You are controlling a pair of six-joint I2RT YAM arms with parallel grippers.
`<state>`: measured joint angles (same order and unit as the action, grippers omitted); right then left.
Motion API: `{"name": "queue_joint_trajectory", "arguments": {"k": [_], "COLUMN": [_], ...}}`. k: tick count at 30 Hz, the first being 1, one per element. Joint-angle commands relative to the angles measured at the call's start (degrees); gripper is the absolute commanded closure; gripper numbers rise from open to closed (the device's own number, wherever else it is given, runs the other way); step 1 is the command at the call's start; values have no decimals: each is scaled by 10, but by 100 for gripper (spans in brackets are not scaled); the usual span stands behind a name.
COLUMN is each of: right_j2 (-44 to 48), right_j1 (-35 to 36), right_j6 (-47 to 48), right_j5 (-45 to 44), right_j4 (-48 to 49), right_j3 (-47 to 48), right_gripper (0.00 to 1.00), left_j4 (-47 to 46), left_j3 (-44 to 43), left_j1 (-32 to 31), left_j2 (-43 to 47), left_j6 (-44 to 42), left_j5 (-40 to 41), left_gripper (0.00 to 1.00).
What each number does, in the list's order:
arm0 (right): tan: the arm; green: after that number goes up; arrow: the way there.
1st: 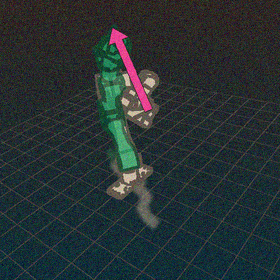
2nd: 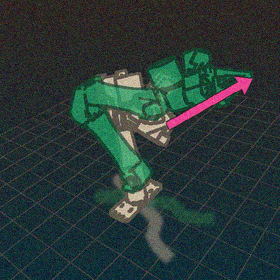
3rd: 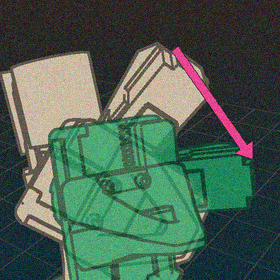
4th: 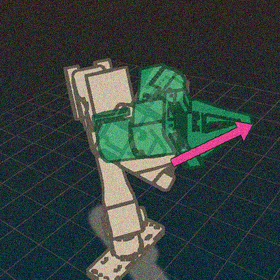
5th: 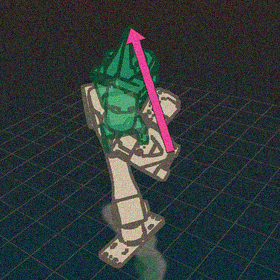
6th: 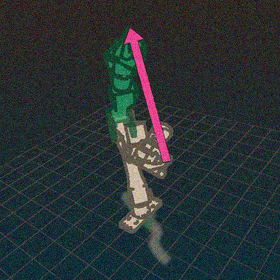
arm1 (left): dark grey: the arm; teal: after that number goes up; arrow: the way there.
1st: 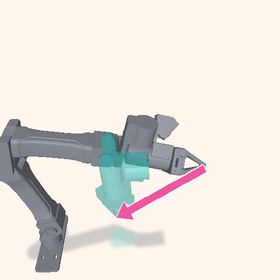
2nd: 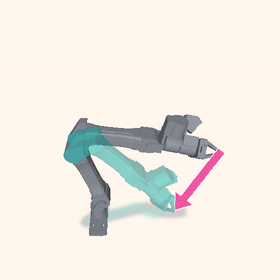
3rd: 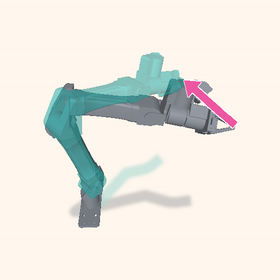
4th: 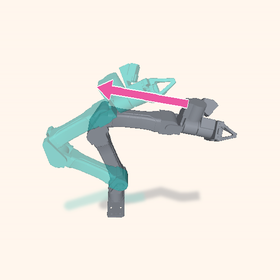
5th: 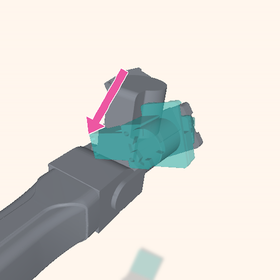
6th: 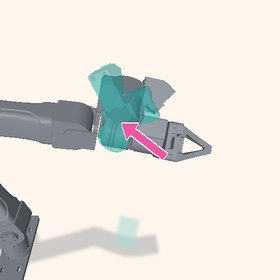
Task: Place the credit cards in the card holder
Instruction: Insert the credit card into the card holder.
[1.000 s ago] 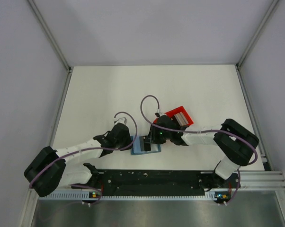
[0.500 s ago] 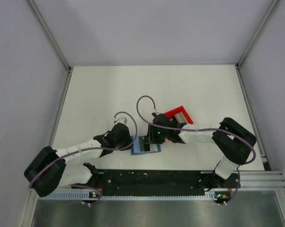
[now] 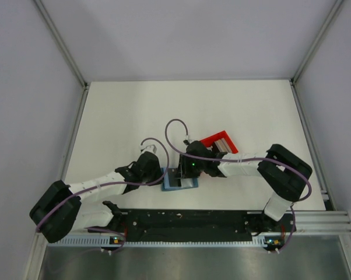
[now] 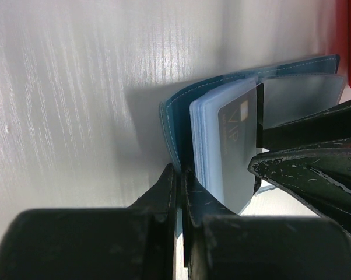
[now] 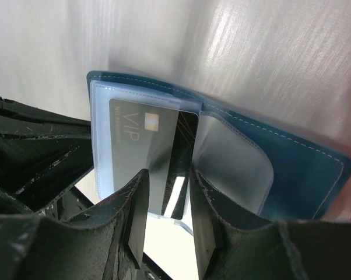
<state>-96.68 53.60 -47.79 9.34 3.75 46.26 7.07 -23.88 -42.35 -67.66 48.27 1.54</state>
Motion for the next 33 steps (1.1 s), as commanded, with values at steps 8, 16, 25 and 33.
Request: {"name": "queue_joint_trajectory", "arguments": {"k": [8, 16, 25, 33], "right_j2": [-9, -13, 32, 103], "right_j1": [12, 12, 12, 11], "right_j6": [-23, -29, -2, 31], "right_j5": [45, 58, -7, -70], "right_j4": [65, 83, 5, -66], "right_j3": [3, -2, 7, 15], "right_gripper": [71, 75, 70, 65], "left_j4": [27, 27, 49, 76], "left_j3": [18, 18, 8, -13], "left_j1": [0, -1, -1, -1], "left_j2": [-17, -17, 1, 26], "left_j6": [-9, -9, -11, -26], "left_j5": [-2, -2, 1, 0], "left_gripper": [100, 100, 100, 100]}}
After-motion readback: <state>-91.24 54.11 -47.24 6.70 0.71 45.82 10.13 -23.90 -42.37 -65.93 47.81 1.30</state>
